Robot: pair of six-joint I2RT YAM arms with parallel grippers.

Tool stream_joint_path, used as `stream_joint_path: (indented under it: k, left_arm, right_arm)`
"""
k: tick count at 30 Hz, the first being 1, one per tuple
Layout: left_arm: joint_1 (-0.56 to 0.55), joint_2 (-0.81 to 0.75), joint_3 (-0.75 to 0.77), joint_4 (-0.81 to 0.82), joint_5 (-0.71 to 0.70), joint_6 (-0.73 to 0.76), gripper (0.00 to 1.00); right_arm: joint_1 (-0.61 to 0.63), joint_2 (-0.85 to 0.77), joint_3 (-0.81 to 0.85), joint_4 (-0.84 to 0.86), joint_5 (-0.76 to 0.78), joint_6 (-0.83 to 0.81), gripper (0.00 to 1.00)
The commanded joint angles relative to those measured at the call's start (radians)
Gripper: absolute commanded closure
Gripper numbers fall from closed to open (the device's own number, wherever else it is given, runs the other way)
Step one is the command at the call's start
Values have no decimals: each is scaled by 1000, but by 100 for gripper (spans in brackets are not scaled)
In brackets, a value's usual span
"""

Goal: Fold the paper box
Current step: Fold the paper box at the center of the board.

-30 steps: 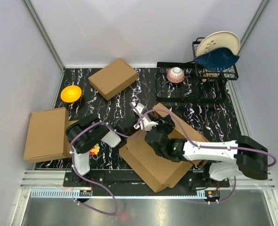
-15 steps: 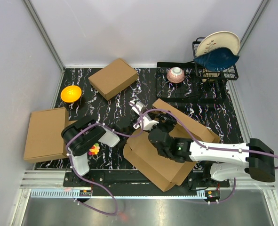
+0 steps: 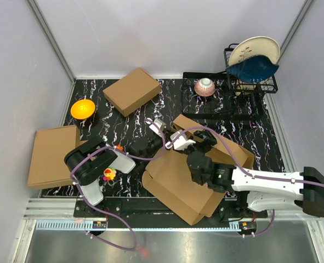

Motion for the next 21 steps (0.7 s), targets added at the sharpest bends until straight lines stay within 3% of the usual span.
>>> stream_joint_path:
  k: [1, 21]
  left_arm:
    - [10, -64, -27, 72, -61, -43, 98]
    - [-13, -119, -33, -140, -166, 59, 100]
  right_arm:
    - [-11, -58, -9, 128, 36, 26, 17]
    - [-12, -112, 107, 49, -127, 213, 20]
